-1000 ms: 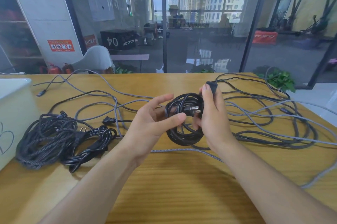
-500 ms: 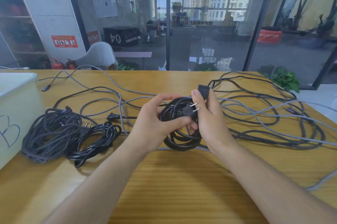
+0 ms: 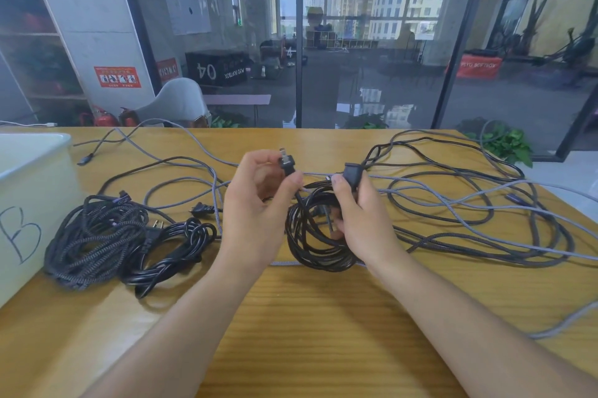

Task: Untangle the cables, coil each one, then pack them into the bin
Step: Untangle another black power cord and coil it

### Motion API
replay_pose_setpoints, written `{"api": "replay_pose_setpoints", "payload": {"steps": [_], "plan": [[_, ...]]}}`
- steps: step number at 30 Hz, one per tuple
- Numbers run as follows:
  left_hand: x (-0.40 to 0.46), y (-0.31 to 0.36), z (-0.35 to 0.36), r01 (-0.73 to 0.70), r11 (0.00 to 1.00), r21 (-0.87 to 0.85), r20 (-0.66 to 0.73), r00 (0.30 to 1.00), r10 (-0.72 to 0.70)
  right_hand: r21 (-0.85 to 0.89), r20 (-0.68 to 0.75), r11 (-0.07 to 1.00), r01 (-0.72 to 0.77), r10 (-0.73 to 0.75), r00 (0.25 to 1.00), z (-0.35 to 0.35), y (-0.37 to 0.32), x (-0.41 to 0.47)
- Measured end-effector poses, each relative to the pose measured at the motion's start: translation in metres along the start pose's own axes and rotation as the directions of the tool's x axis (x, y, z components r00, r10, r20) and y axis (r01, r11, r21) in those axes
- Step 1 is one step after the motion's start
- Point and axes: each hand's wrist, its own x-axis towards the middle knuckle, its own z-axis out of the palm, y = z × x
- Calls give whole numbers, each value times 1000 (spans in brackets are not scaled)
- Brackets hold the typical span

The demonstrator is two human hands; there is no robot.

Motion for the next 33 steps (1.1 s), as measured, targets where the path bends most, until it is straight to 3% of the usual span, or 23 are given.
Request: {"api": "replay_pose_setpoints", "payload": {"steps": [4,7,11,17,21,24,27,30,33], "plan": [[10,-5,-11,51,997,-62,-146,988,-60,-44,-63,997,56,-59,996,-2,0,-1],[15,-10,-19,115,992,-48,-191,974,-122,36,-87,992,121,-117,989,1,-5,-6],[16,-16,-20,220,975,33,-100,971,-215,144,-124,966,215,-198,972,-1,-16,-15],[17,-19,-24,332,934,130,57,938,-341,153,-78,943,294,-285,955,-7,-24,-20],[18,-22,-24,364,923,126,31,928,-371,183,-69,927,327,-320,945,-1,-27,-25],[15,-20,-21,474,874,104,60,874,-481,248,-83,881,403,-395,915,5,-35,-31],[19,-18,-23,398,912,98,6,916,-400,156,-127,889,431,-415,901,5,-35,-29],[22,-13,-28,339,941,-3,-55,939,-338,87,-185,941,328,-308,933,-5,-26,-16],[18,-6,-26,306,952,15,113,945,-306,78,-257,969,235,-208,944,-13,-19,-3]]}}
